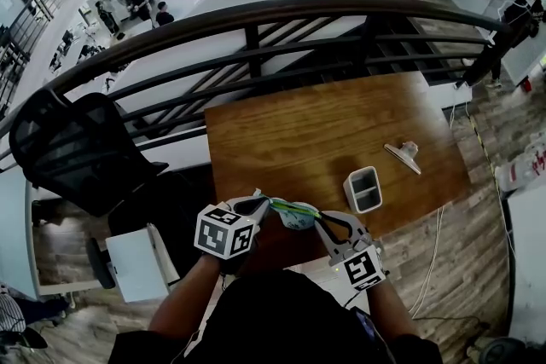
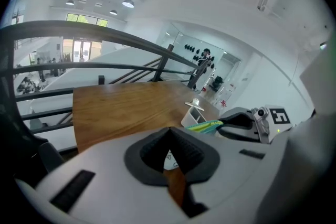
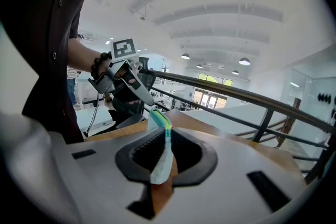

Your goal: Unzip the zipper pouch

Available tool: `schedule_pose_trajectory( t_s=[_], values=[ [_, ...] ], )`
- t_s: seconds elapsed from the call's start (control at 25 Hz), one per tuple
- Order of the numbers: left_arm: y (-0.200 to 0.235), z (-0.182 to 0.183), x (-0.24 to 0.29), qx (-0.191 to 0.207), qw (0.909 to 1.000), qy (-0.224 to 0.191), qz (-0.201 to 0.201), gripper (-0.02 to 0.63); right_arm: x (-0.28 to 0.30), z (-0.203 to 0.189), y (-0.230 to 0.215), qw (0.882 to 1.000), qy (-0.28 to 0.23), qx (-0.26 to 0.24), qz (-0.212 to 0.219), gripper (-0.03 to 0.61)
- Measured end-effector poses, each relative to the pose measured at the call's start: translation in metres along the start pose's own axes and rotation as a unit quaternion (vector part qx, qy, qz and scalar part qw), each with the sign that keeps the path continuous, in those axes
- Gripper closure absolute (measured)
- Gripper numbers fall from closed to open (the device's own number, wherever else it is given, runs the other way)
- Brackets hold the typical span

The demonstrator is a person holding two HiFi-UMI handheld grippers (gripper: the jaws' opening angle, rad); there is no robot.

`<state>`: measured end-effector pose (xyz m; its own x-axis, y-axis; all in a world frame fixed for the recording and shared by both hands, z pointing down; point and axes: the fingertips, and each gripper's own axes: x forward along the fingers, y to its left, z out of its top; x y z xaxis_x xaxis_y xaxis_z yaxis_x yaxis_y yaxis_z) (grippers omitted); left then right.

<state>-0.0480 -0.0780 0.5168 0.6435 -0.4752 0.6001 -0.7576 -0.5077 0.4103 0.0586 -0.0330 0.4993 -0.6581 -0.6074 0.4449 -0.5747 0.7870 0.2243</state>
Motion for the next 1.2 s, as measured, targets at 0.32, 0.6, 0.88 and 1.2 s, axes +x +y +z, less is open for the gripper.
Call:
schedule_pose_trajectory(
  t_s=[0.32, 0.6, 0.88, 1.2],
  values=[
    [0.007, 0.004, -0.001, 0.01, 0.9997, -0.009, 0.02, 0.601, 0.001, -0.003, -0.001, 1.0, 0.0, -0.006, 0.001, 0.543],
    [0.015, 0.005, -0.003, 0.029, 0.9987, -0.006, 0.041, 0.601, -0.001, -0.007, -0.003, 1.0, 0.005, -0.006, 0.007, 0.543],
    [0.028, 0.005, -0.01, 0.054, 0.9961, -0.011, 0.069, 0.601, -0.001, -0.007, -0.004, 1.0, 0.003, 0.002, -0.001, 0.543],
    [0.032, 0.012, -0.015, 0.052, 0.9953, -0.025, 0.078, 0.601, 0.0, -0.004, -0.006, 1.0, 0.005, -0.003, -0.008, 0.543]
  ],
)
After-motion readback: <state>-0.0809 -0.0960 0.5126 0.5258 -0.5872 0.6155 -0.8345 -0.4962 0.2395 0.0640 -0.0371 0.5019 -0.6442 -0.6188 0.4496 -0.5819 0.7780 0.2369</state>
